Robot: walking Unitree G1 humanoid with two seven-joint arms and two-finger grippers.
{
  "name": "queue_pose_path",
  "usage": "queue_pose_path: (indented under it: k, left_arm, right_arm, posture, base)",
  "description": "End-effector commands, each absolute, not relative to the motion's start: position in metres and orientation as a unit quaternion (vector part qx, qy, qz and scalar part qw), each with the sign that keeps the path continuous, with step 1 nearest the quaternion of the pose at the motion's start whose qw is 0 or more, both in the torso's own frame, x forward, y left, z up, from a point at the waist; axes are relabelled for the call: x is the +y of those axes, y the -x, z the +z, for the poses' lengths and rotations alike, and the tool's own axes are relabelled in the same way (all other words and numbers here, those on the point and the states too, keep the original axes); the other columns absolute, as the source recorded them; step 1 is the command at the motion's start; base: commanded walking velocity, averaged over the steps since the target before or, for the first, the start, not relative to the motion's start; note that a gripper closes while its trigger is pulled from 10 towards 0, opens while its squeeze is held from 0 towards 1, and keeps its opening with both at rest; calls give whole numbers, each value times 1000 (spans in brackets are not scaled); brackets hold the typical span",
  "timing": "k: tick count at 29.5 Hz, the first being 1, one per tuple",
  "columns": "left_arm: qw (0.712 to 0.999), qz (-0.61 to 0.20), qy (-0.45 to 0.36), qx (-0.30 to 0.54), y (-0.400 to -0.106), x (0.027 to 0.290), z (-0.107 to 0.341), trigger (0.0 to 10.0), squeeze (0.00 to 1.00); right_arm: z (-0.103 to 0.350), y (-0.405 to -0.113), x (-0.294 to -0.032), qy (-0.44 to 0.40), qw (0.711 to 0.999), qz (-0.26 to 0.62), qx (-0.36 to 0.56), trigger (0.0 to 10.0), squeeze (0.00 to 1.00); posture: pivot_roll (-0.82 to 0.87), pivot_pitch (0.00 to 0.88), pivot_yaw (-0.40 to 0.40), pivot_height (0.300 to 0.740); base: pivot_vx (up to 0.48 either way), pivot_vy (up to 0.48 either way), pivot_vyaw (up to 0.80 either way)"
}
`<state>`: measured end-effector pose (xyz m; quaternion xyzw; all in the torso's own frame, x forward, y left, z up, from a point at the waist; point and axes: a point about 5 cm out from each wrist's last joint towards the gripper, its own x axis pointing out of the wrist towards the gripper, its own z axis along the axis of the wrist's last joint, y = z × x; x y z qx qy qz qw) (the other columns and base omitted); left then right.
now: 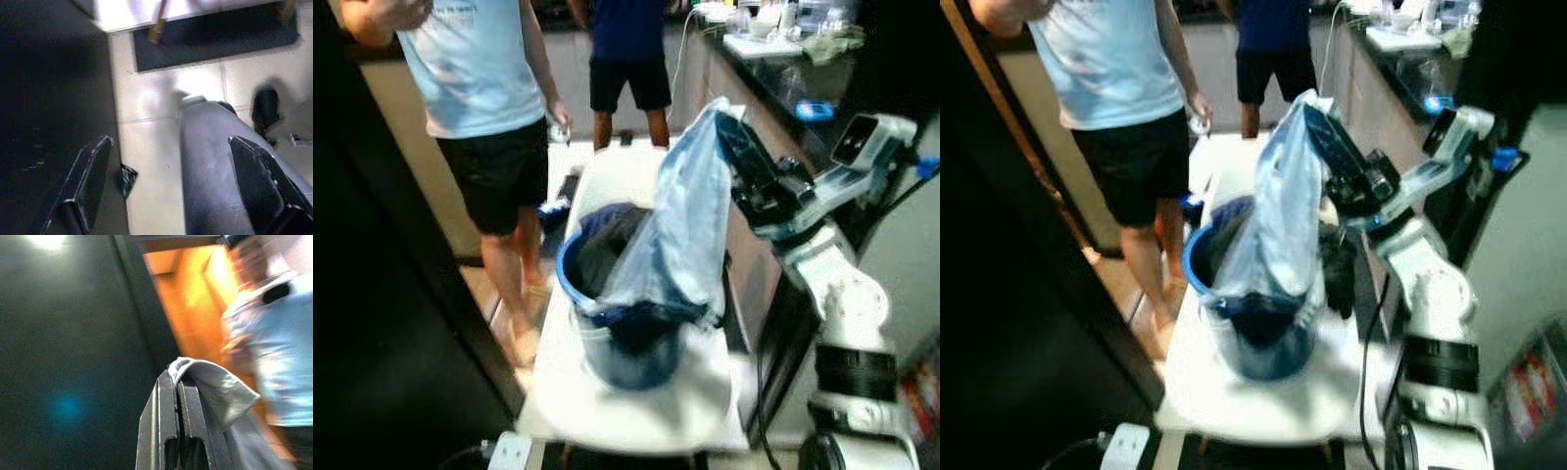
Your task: Clothes washing
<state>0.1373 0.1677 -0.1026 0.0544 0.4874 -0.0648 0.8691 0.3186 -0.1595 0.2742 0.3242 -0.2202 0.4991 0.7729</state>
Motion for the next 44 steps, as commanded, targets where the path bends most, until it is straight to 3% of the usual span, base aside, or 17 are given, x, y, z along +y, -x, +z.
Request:
queue_pose_path:
  k: [1,2,3,4,9,11,19,30,34,44]
  left_arm:
    - [853,-72,-60,514,-125,169,-107,10000,0]
    - [853,-73,-62,513,-125,169,-107,10000,0]
    - [853,-73,-62,513,-125,169,-107,10000,0]
    - [853,-75,-65,512,-126,169,-107,10000,0]
    - [854,-76,-66,511,-126,169,-107,10000,0]
    - [855,-78,-66,508,-127,169,-107,10000,0]
    - [856,-80,-67,506,-128,169,-106,10000,0]
    - [857,-80,-67,505,-129,168,-106,10000,0]
    - [857,-79,-65,505,-128,167,-106,10000,0]
    - [858,-77,-66,503,-128,168,-106,10000,0]
  right_arm:
    - [276,-331,-156,-289,815,456,-209,0,0]
    - [276,-338,-156,-267,840,428,-201,0,0]
    - [276,-338,-156,-267,840,428,-201,0,0]
    - [278,-344,-155,-243,862,400,-196,0,0]
    - [281,-346,-156,-237,869,386,-201,0,0]
    - [294,-354,-160,-190,903,322,-210,0,0]
    - [316,-362,-166,-135,931,235,-245,0,0]
    - [333,-368,-167,-70,945,159,-277,0,0]
    - [343,-370,-171,-12,950,104,-294,0,0]
    - [343,-373,-168,25,952,87,-292,0,0]
  posture:
    - [6,0,23,740]
    - [7,0,23,740]
    - [7,0,23,740]
    - [7,0,23,740]
    - [7,0,24,740]
    - [7,0,26,740]
    - [7,0,27,740]
    - [10,0,20,740]
    - [13,0,17,740]
    - [13,0,9,740]
  base:
    - [0,0,-800]
    - [0,0,-800]
    - [0,0,-800]
    - [0,0,-800]
    - [0,0,-800]
    - [0,0,-800]
    - [0,0,-800]
    - [0,0,-800]
    - [0,0,-800]
    - [0,0,-800]
